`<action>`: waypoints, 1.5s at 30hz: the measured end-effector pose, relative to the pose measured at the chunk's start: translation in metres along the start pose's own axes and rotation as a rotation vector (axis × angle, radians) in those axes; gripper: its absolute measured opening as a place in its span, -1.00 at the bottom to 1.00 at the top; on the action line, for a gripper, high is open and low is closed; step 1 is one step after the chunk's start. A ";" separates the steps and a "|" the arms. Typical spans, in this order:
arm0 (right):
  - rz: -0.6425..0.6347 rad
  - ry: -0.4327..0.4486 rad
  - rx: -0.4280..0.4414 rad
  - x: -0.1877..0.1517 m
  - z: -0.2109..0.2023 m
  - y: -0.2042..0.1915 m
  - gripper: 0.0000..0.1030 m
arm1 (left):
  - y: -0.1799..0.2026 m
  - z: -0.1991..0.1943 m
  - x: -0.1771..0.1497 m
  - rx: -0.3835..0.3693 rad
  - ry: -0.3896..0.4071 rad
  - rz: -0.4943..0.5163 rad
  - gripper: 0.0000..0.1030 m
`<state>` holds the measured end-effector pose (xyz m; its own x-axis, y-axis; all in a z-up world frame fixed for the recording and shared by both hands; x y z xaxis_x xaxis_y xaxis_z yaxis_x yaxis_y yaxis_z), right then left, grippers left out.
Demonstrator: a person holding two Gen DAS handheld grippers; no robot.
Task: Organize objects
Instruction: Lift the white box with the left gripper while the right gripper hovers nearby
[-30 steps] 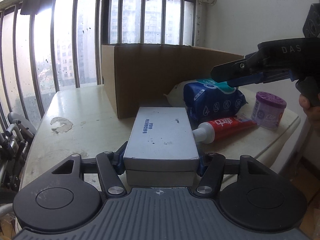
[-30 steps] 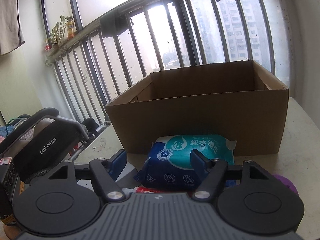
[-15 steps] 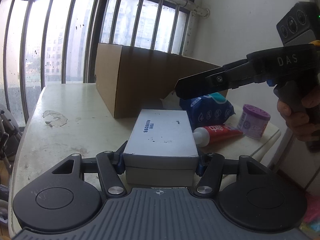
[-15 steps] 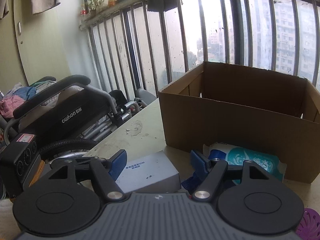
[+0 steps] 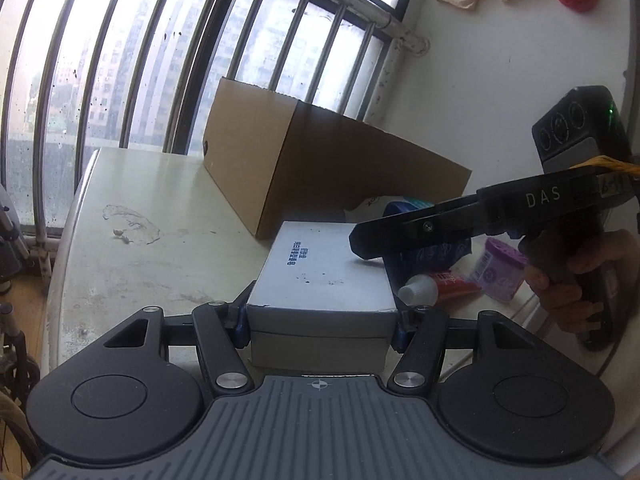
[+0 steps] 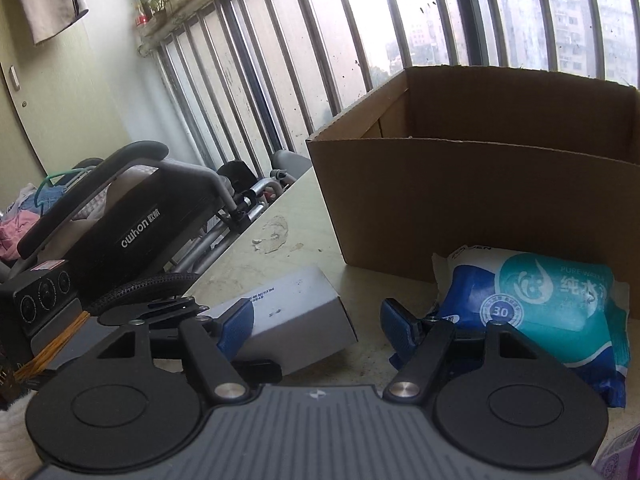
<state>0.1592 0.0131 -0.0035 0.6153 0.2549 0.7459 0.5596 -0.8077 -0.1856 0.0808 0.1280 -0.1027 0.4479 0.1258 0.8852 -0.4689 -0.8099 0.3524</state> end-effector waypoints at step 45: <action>0.130 -0.100 0.098 0.006 0.015 -0.002 0.10 | -0.011 -0.012 -0.012 -0.222 -0.120 0.365 0.18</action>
<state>0.1701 0.0242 -0.0088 0.7354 0.2068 0.6453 0.5201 -0.7827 -0.3419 0.0716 0.1423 -0.1141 0.3016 -0.2238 0.9268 -0.7592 -0.6444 0.0914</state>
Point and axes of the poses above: each gripper's, at about its wrist camera, not at the fingertips, and z roughly the way its jaws point, y to its right, x to its top, the point moved 3 cm from there along z, roughly the way its jaws point, and after that the axes turned 10 degrees about -x, right-handed, at the moved point
